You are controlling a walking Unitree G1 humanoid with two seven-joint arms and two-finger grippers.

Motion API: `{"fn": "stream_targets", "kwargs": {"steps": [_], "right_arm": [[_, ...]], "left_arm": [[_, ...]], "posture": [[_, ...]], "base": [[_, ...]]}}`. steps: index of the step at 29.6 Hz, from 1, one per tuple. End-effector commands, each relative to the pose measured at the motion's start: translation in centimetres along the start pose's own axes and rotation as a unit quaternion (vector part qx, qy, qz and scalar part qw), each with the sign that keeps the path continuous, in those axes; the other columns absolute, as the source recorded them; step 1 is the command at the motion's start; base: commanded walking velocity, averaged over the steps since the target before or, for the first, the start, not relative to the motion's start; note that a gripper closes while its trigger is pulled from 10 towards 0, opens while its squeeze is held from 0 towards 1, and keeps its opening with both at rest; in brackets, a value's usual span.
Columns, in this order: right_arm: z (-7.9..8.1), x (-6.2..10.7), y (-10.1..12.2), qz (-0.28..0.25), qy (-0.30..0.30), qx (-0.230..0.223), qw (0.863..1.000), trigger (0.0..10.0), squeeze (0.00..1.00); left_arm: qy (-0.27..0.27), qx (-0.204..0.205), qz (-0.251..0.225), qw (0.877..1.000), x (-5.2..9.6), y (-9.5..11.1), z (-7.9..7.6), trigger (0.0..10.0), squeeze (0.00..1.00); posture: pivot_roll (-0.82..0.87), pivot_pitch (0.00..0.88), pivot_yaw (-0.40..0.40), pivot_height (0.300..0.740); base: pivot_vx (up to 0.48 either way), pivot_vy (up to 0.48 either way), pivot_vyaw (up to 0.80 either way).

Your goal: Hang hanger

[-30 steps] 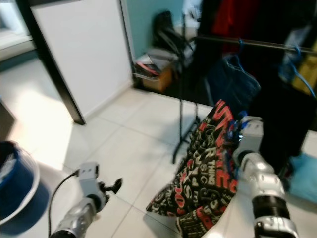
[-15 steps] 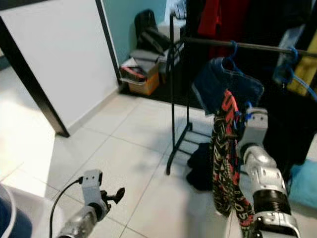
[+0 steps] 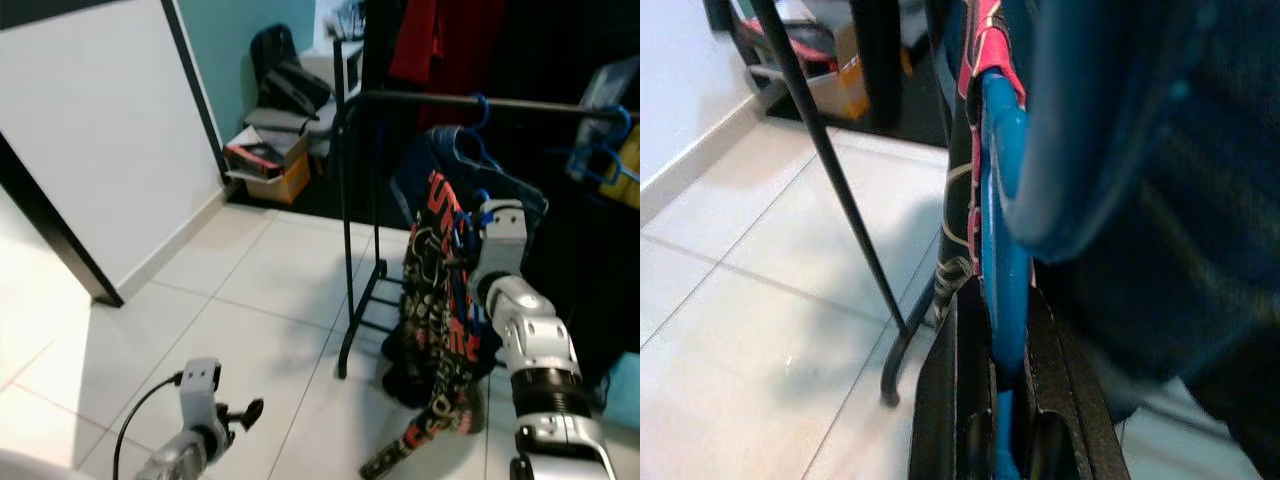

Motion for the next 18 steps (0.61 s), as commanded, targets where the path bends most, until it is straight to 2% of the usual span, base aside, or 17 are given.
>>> {"fn": "stream_targets", "kwargs": {"steps": [1,3,9,15,18], "right_arm": [[0.5,0.0,2.0,-0.037,0.006,-0.002,0.999,10.0,0.0],[0.2,0.0,2.2,-0.039,-0.002,-0.002,0.999,10.0,0.0],[-0.4,0.1,3.1,-0.044,-0.009,-0.002,0.999,10.0,0.0],[-0.4,0.1,4.1,-0.048,-0.006,-0.001,0.999,10.0,0.0],[-0.5,0.0,4.3,-0.045,-0.009,0.001,0.999,10.0,0.0]], "left_arm": [[0.016,0.0,0.013,1.0,0.4,-0.7,0.9,10.0,0.0],[0.014,-0.001,0.012,1.0,0.3,-0.6,0.8,10.0,0.0],[0.013,-0.002,0.012,1.0,0.2,-0.4,0.8,10.0,0.0],[0.024,0.002,0.02,1.0,0.8,-0.7,2.2,10.0,0.0],[0.024,0.001,0.02,1.0,0.9,-0.6,2.4,10.0,0.0]], "posture": [[-0.12,0.0,0.037,0.74],[-0.12,0.0,0.037,0.74],[-0.12,0.0,0.035,0.74],[-0.12,0.0,0.031,0.74],[-0.12,0.0,0.031,0.74]], "base": [[0.375,0.0,0.0],[0.375,0.0,0.0],[0.377,0.0,-0.71],[0.382,0.0,-0.09],[0.382,0.0,-0.78]]}}
Point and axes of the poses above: a point about 5 cm out from each wrist's last joint towards the gripper, its own x axis pointing back from the gripper into the wrist, its own y axis along the axis of the wrist's last joint, z = x × y, the point moved 2 cm from there along -x, pointing out of the wrist towards the gripper, and after that the axes turned 3 degrees about x, right-handed, at the moved point
